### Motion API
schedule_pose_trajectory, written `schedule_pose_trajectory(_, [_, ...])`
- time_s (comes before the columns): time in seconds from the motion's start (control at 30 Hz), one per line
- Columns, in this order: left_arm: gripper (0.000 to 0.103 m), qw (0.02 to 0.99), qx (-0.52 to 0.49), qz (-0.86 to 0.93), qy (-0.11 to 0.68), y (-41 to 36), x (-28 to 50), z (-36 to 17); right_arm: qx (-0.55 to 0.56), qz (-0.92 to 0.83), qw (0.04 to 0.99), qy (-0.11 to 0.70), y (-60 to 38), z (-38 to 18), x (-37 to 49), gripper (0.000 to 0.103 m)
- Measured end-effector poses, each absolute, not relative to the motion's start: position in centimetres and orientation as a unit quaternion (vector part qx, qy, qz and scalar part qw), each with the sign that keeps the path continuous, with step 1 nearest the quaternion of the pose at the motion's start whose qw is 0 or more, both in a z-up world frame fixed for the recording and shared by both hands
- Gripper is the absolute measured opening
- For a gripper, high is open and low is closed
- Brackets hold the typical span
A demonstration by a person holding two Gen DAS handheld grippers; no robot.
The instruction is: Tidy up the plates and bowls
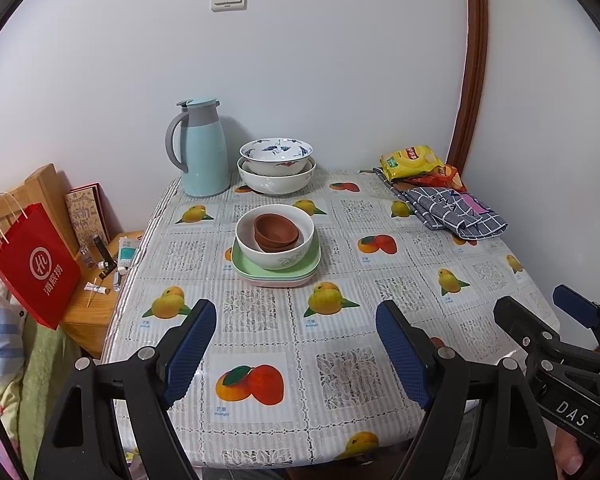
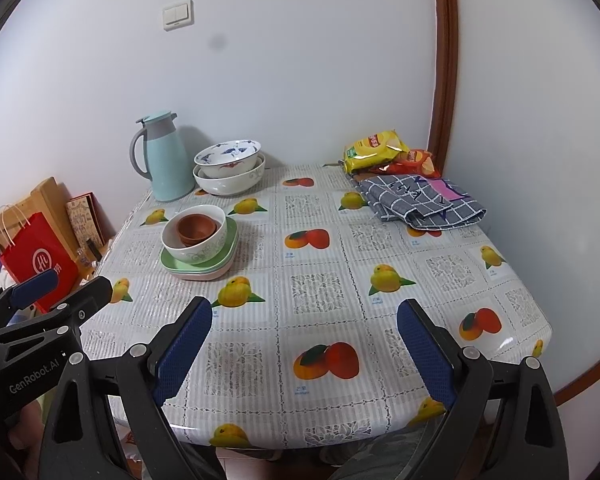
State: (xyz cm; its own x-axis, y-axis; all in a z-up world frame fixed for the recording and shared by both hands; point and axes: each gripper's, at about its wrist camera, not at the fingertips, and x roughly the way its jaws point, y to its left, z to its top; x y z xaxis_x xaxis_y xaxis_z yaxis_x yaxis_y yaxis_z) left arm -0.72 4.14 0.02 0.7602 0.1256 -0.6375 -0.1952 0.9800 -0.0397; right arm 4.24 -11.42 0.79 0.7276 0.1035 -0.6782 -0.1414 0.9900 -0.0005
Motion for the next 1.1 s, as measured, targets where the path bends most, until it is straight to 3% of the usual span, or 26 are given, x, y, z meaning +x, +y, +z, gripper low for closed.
schedule_pose_trajectory(1.1, [0.081,0.936,-0.053,0.085,0.338,4.31,-0.77,0.08,-0.023,0.069,0.929,0.362,-11.39,0.98,4.01,0.093])
